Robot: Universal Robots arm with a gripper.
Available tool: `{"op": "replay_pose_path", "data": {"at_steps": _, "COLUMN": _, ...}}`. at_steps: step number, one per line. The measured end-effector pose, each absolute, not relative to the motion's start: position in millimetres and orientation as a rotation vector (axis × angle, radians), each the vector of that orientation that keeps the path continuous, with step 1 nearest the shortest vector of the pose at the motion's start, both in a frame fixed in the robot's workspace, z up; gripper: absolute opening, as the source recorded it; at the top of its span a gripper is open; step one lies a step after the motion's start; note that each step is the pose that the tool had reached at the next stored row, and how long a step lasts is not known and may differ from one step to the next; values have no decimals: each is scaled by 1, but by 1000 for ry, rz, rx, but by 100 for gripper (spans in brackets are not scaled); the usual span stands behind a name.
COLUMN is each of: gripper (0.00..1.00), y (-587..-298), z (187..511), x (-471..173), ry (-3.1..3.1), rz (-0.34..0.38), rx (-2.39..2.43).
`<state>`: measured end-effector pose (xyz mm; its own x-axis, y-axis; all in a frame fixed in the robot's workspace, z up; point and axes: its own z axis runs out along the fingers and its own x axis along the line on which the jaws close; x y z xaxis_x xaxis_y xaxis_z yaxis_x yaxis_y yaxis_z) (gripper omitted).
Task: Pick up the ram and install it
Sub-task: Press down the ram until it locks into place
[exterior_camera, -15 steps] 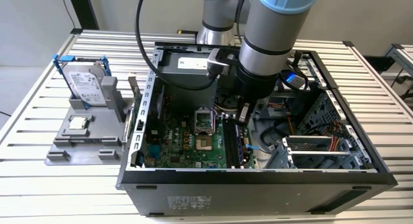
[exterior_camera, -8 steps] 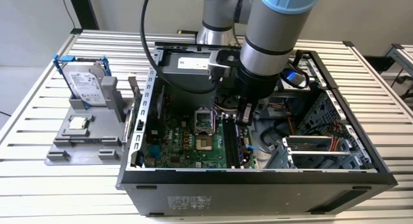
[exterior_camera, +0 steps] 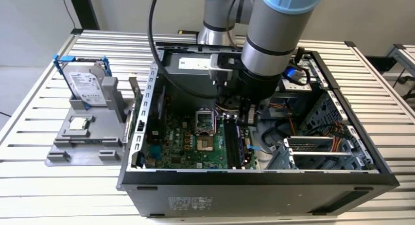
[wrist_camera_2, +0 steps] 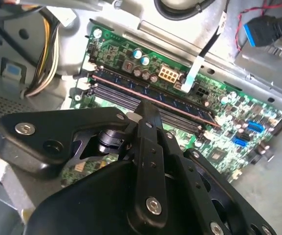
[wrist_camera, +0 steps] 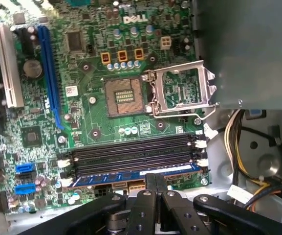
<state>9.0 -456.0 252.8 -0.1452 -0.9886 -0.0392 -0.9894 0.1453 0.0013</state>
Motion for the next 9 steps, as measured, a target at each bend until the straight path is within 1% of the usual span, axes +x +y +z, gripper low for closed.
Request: {"op": "replay_pose_path", "data": {"at_steps": 9, "gripper": 0, "y": -458, "z": 253, "x": 9, "ry": 2261, "rz": 41, "rx": -2138}}
